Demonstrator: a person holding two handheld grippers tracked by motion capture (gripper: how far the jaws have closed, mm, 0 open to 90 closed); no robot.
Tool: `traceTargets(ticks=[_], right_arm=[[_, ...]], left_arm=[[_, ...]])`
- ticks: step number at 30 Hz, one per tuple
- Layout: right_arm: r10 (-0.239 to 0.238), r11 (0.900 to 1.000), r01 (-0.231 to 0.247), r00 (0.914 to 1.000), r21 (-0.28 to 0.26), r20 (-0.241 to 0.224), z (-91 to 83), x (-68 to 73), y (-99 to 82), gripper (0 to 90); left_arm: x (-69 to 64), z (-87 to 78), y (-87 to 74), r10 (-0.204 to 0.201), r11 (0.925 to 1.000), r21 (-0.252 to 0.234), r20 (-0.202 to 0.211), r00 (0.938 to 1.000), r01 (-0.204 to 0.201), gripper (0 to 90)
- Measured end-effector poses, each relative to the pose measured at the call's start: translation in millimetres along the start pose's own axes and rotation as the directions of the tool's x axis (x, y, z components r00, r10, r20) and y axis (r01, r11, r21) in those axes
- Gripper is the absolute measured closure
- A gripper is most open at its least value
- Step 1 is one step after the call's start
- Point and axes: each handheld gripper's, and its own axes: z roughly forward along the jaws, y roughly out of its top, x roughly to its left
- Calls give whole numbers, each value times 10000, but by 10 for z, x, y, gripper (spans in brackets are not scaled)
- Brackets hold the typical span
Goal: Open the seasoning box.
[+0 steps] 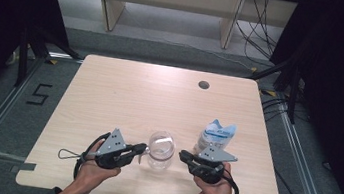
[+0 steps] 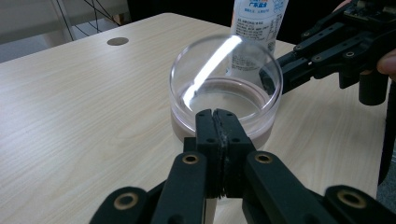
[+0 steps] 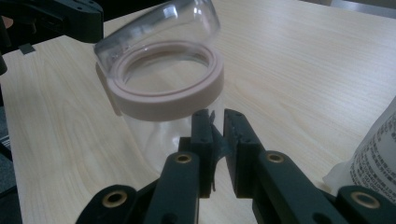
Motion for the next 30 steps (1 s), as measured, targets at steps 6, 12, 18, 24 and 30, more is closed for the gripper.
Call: traceTargets(ticks=[6,12,18,24,30], right_arm=[[183,9997,-183,9998,-159,-2,-29,31,40,838],[-236,9982,227,9996,-554,-170,-20,38,112,861],[-471,9971,444,9980,-624,-418,43,72,170,869],[-712,9946,676,9965,-786,-440,92,108,223,872],[-799,9931,743,9950,-908,-597,77,133,280,872]], left_arm=[[12,4,-5,-49,10000,-66,228,9997,51,880],[11,4,-8,-47,9999,-89,229,9997,50,880],[16,7,-10,-59,9999,-123,246,9997,62,879],[34,6,-4,-131,9998,-156,392,9991,137,835],[101,-115,-22,-597,9980,-202,11,9982,597,625]])
